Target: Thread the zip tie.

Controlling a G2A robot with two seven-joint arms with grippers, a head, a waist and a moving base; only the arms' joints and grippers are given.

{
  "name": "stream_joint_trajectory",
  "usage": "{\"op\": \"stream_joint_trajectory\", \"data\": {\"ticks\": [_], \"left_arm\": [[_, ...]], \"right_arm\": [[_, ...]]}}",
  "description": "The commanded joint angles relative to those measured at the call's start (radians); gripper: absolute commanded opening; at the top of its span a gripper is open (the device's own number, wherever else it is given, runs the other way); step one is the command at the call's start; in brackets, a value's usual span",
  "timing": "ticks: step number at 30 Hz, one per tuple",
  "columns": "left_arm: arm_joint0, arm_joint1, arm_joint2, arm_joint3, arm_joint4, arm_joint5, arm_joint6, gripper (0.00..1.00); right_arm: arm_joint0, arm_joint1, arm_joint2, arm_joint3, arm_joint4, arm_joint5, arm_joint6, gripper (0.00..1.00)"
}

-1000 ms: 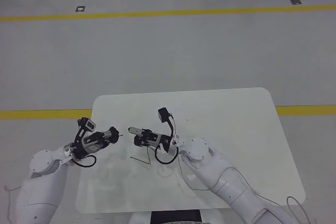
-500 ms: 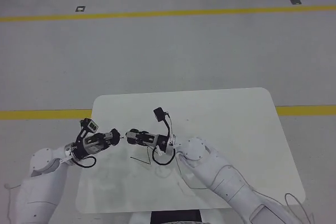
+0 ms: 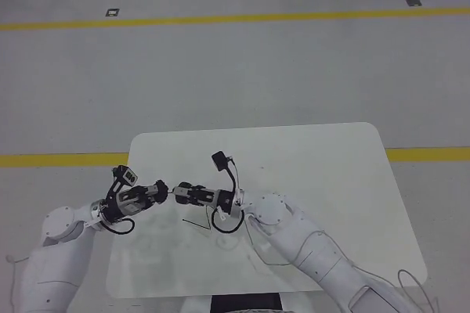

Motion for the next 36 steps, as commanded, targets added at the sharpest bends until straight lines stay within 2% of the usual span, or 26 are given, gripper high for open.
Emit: {"op": "stream_joint_trajectory", "data": {"ticks": [1, 10, 17, 22, 24, 34, 35, 36], "left_arm": [[-0.001, 0.001, 0.003, 0.0, -0.001, -0.001, 0.001, 0.0], [-0.002, 0.007, 0.016, 0.002, -0.006, -0.007, 0.007, 0.0], [-0.003, 0.011, 0.026, -0.001, -0.011, -0.012, 0.01, 0.0], [-0.005, 0.015, 0.032, -0.001, -0.014, -0.014, 0.012, 0.0], [-0.006, 0.016, 0.034, -0.001, -0.015, -0.015, 0.013, 0.0], [-0.007, 0.023, 0.041, 0.0, -0.015, -0.026, 0.021, 0.0], [-0.007, 0.023, 0.042, 0.001, -0.014, -0.03, 0.023, 0.05], [-0.007, 0.024, 0.043, 0.002, -0.008, -0.036, 0.025, 0.38]], "right_arm": [[0.001, 0.0, -0.001, -0.001, -0.002, 0.0, 0.003, 0.16], [0.002, 0.0, -0.003, -0.003, -0.005, 0.0, 0.014, 0.14], [0.005, -0.001, -0.005, -0.001, -0.006, 0.0, 0.02, 0.06], [0.007, -0.001, -0.006, 0.001, -0.005, 0.0, 0.023, 0.04], [0.007, -0.001, -0.007, 0.002, -0.004, 0.001, 0.024, 0.0], [0.01, -0.003, -0.01, 0.007, -0.003, 0.007, 0.023, 0.0], [0.01, -0.003, -0.01, 0.007, -0.002, 0.009, 0.022, 0.0], [0.01, -0.003, -0.01, 0.007, 0.0, 0.011, 0.021, 0.0]]}}
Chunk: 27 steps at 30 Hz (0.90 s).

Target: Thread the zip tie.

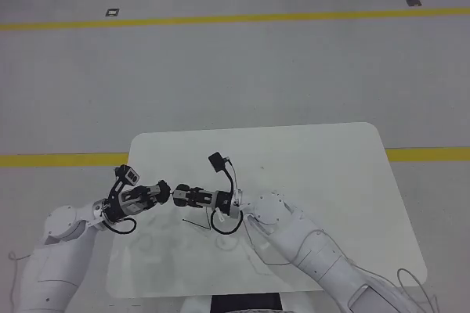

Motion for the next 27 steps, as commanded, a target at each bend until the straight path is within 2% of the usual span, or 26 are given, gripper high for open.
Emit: {"op": "stream_joint_trajectory", "data": {"ticks": [1, 2, 8, 17, 18, 20, 22, 27], "left_arm": [[0.0, 0.001, 0.001, 0.001, 0.01, -0.013, 0.005, 0.83], [0.001, 0.002, 0.001, 0.001, 0.016, -0.021, 0.01, 1.0], [0.008, 0.007, 0.0, -0.009, 0.03, -0.067, 0.008, 1.0], [0.01, 0.014, 0.004, -0.004, 0.001, -0.114, -0.063, 0.99], [0.009, 0.014, 0.004, -0.002, -0.002, -0.115, -0.067, 0.91], [0.009, 0.015, 0.008, -0.001, -0.006, -0.119, -0.076, 0.84], [0.009, 0.016, 0.011, -0.001, -0.013, -0.121, -0.082, 0.56], [0.008, 0.019, 0.019, -0.003, -0.018, -0.124, -0.091, 0.33]], "right_arm": [[-0.001, 0.0, 0.0, 0.0, 0.004, 0.004, -0.001, 0.0], [-0.002, -0.001, 0.001, -0.001, 0.009, 0.007, -0.001, 0.0], [-0.004, 0.0, 0.009, -0.002, 0.042, 0.02, 0.014, 0.0], [-0.002, 0.004, 0.017, 0.005, 0.065, 0.056, 0.051, 0.0], [-0.002, 0.003, 0.016, 0.007, 0.068, 0.058, 0.054, 0.0], [-0.002, 0.003, 0.015, 0.01, 0.076, 0.063, 0.062, 0.0], [-0.001, 0.002, 0.013, 0.014, 0.082, 0.067, 0.068, 0.0], [0.002, 0.0, 0.009, 0.024, 0.097, 0.072, 0.076, 0.0]]}}
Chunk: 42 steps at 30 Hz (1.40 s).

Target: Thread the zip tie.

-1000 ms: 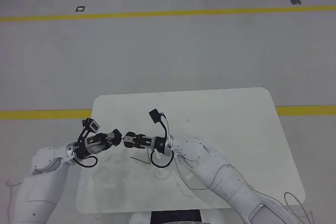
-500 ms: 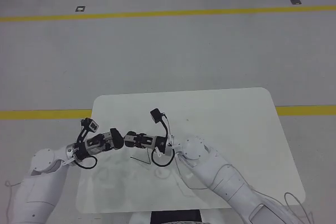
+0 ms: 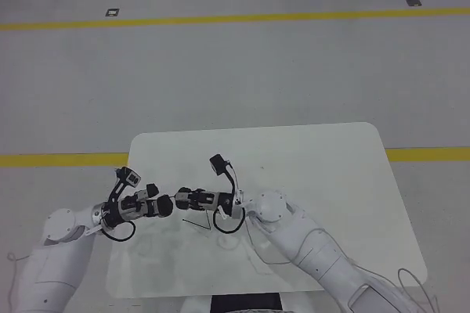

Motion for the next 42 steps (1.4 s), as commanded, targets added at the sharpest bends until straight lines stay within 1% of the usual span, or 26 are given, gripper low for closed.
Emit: {"op": "stream_joint_trajectory", "data": {"ticks": [1, 2, 3, 6, 9, 25, 42], "left_arm": [[0.0, 0.001, 0.003, -0.001, 0.0, -0.001, 0.0, 0.27], [0.0, 0.002, 0.004, -0.002, 0.0, -0.001, 0.0, 0.24], [0.0, 0.003, 0.006, -0.002, 0.0, -0.001, 0.0, 0.18], [0.0, 0.006, 0.008, -0.001, 0.002, -0.002, 0.003, 0.07], [0.002, 0.007, 0.009, -0.004, 0.006, -0.005, 0.013, 0.0], [0.001, 0.017, 0.025, -0.005, 0.008, -0.003, 0.011, 0.0], [-0.008, 0.026, 0.039, 0.007, 0.007, -0.01, 0.02, 0.0]], "right_arm": [[0.001, -0.001, -0.001, 0.003, 0.006, 0.001, 0.003, 0.0], [0.002, -0.001, -0.002, 0.004, 0.009, 0.001, 0.006, 0.0], [0.002, -0.001, -0.002, 0.006, 0.013, 0.001, 0.008, 0.0], [0.004, -0.002, -0.003, 0.01, 0.019, 0.001, 0.012, 0.0], [0.006, -0.003, -0.005, 0.013, 0.019, 0.002, 0.011, 0.0], [0.008, -0.005, -0.006, 0.022, 0.026, -0.004, 0.006, 0.0], [0.006, -0.004, -0.002, 0.02, 0.025, -0.015, 0.005, 0.0]]}}
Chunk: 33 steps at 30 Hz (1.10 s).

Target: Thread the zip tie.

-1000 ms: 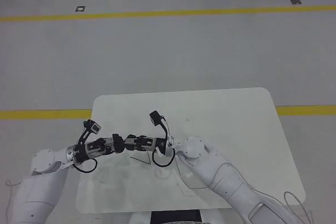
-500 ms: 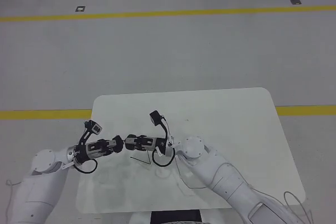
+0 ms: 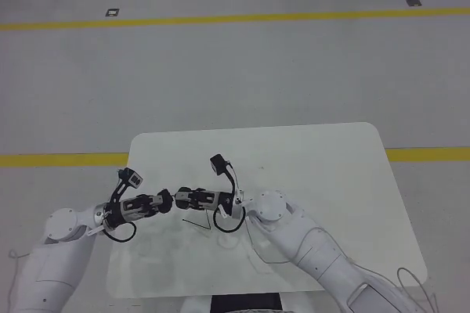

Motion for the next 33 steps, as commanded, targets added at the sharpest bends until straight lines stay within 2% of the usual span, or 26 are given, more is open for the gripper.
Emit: {"op": "stream_joint_trajectory", "data": {"ticks": [1, 9, 10, 12, 13, 15, 16, 21, 23, 24, 26, 31, 33], "left_arm": [[0.0, 0.001, 0.001, 0.001, -0.001, -0.001, 0.001, 0.0], [-0.002, 0.004, 0.007, 0.002, -0.009, -0.007, 0.005, 0.0], [-0.002, 0.005, 0.007, 0.002, -0.01, -0.007, 0.006, 0.18], [-0.002, 0.006, 0.007, 0.002, -0.014, -0.007, 0.009, 0.44], [-0.002, 0.006, 0.007, 0.001, -0.016, -0.007, 0.009, 0.49], [-0.001, 0.007, 0.008, 0.001, -0.019, -0.007, 0.009, 0.68], [-0.001, 0.008, 0.009, 0.001, -0.019, -0.007, 0.009, 0.7], [-0.002, 0.01, 0.013, -0.001, -0.019, -0.006, 0.013, 0.7], [-0.002, 0.01, 0.014, 0.0, -0.02, -0.006, 0.014, 0.59], [-0.002, 0.011, 0.015, 0.0, -0.021, -0.006, 0.016, 0.5], [-0.002, 0.012, 0.016, 0.0, -0.022, -0.005, 0.018, 0.49], [-0.003, 0.014, 0.018, -0.001, -0.022, -0.004, 0.018, 0.27], [-0.003, 0.015, 0.02, -0.001, -0.022, -0.003, 0.017, 0.24]], "right_arm": [[0.0, 0.0, 0.0, -0.001, -0.001, -0.001, 0.002, 0.0], [-0.001, 0.002, 0.001, -0.006, -0.014, 0.003, 0.003, 0.0], [-0.002, 0.003, 0.002, -0.007, -0.014, 0.003, 0.002, 0.0], [-0.003, 0.003, 0.002, -0.008, -0.016, 0.004, 0.001, 0.0], [-0.004, 0.003, 0.003, -0.008, -0.016, 0.005, 0.001, 0.0], [-0.005, 0.004, 0.004, -0.01, -0.017, 0.006, 0.0, 0.0], [-0.005, 0.004, 0.004, -0.011, -0.018, 0.006, -0.001, 0.0], [-0.007, 0.005, 0.006, -0.013, -0.022, 0.006, -0.002, 0.0], [-0.007, 0.006, 0.006, -0.014, -0.023, 0.006, -0.001, 0.0], [-0.007, 0.006, 0.006, -0.015, -0.024, 0.007, -0.001, 0.0], [-0.007, 0.007, 0.007, -0.016, -0.026, 0.009, -0.001, 0.0], [-0.008, 0.008, 0.007, -0.019, -0.033, 0.013, -0.002, 0.0], [-0.009, 0.008, 0.007, -0.021, -0.035, 0.013, -0.003, 0.0]]}}
